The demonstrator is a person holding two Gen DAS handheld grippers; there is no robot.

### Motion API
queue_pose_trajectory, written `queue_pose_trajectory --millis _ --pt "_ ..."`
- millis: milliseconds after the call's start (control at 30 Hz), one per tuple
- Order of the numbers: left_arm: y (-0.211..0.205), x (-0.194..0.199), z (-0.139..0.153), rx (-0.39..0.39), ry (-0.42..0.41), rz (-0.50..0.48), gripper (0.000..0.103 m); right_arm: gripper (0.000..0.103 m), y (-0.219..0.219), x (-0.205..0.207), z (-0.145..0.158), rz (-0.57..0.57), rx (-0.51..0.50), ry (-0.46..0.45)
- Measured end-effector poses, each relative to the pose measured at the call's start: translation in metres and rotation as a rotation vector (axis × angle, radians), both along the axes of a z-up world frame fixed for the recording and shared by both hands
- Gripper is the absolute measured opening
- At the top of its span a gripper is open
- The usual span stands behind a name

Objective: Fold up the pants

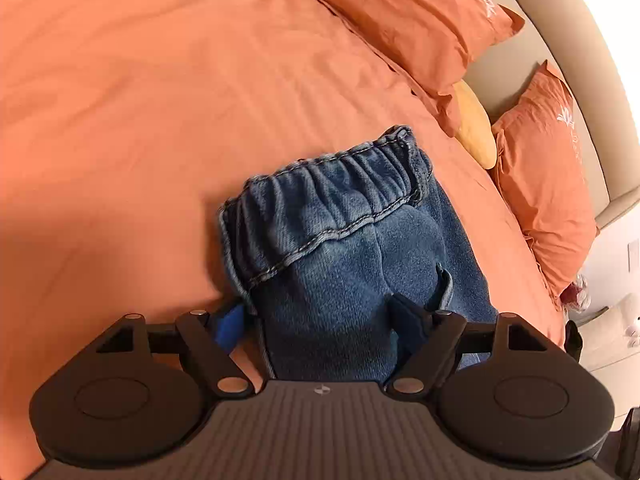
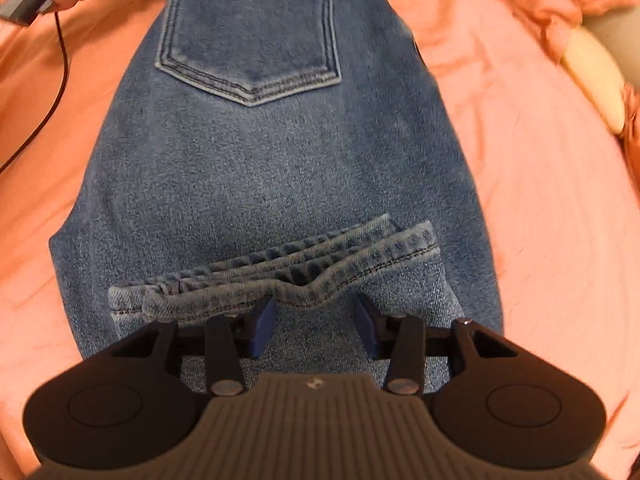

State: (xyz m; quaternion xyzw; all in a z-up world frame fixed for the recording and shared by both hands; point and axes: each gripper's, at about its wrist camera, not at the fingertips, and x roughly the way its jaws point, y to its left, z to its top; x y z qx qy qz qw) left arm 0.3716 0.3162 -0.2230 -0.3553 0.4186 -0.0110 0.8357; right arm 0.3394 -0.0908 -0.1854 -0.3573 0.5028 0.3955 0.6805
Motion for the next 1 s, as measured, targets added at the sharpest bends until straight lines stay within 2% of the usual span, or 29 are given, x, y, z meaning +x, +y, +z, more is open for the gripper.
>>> queue_pose_trajectory --millis 67,133,300,433,700,800,1000 --pt "-0.002 0.0 0.001 0.016 -0.009 -0.01 0.082 0.042 0.001 0.003 -0.003 0.001 -0.004 0.01" --pt "-0.006 0.0 0.004 0.05 -0.016 -0.023 0.071 0.042 0.003 0.003 -0.004 0.0 -0.008 0.006" --pt "-0.021 -0.002 0.022 0.142 -0.032 -0.061 0.054 0.042 0.0 0.005 -0.004 -0.024 -0.005 0.001" --pt "-0.039 -0.007 0.046 0.228 -0.081 -0.081 0.049 0.042 0.001 0.005 -0.005 -0.045 0.002 -0.005" --pt "-0.091 -0.024 0.132 0.325 -0.225 -0.2 0.041 0.042 -0.011 0.006 -0.005 -0.081 0.031 -0.016" --pt "-0.122 -0.03 0.165 0.341 -0.272 -0.247 0.033 0.042 -0.017 0.006 -0.001 -0.107 0.051 -0.024" --pt "-0.198 -0.047 0.215 0.435 -0.355 -0.383 0.031 0.041 -0.078 -0.003 0.036 -0.32 0.229 0.013"
